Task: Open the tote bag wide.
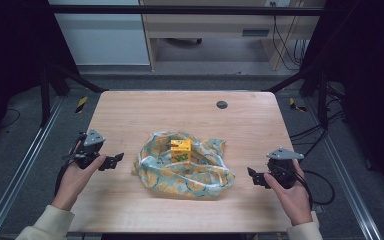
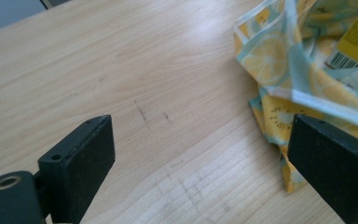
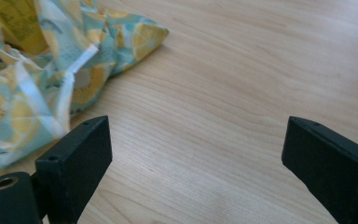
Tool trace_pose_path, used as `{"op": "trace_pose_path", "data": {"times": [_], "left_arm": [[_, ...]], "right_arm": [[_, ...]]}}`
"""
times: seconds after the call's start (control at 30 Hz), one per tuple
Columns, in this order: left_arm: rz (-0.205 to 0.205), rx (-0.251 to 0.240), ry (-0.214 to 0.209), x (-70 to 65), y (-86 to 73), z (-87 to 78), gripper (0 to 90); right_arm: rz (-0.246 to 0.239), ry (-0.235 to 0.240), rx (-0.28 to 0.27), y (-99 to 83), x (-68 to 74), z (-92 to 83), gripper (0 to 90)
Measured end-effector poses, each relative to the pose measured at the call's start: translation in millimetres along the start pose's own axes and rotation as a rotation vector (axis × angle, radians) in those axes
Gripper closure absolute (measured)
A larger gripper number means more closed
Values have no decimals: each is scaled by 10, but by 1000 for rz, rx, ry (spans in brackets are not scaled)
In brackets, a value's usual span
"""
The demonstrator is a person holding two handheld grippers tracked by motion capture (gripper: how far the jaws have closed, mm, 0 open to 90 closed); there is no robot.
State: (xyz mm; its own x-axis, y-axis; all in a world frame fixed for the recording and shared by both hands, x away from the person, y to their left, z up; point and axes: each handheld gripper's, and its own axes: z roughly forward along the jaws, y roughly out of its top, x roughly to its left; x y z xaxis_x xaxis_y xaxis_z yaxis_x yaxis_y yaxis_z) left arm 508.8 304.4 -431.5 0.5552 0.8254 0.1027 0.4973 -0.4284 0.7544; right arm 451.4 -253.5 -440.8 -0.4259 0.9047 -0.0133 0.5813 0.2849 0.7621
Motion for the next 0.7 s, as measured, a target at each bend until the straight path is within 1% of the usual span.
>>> {"op": "trace_pose_path", "data": {"times": [0.03,0.07,0.1,0.2,0.27,0.33,0.43,0.47,0.53,0.57,0.63,0.7], "left_arm": [[0,6,4,13,-15,17,72],[-3,11,19,32,-42,46,74],[-13,13,24,44,-69,71,79],[-23,41,15,78,-153,168,82],[-32,56,27,95,-212,224,82],[-40,63,24,104,-266,257,82],[-15,89,48,91,-329,299,82],[-14,91,57,79,-347,307,83],[-6,94,71,66,-374,301,82],[-11,93,79,58,-387,292,82],[-17,88,84,34,-403,279,80],[-4,82,87,8,-391,270,79]], "right_arm": [[5,-2,3,-13,-20,24,88],[11,-2,9,-20,-38,45,90],[25,-7,18,-27,-59,80,94],[39,-21,37,-34,-106,188,98],[36,-44,54,-28,-124,273,104],[52,-48,57,-18,-119,361,118],[65,-60,49,-37,-105,496,124],[70,-69,42,-55,-95,525,125],[76,-75,40,-97,-80,541,125],[78,-78,33,-117,-67,525,125],[58,-89,30,-173,-42,503,121],[49,-88,41,-222,-10,497,121]]}}
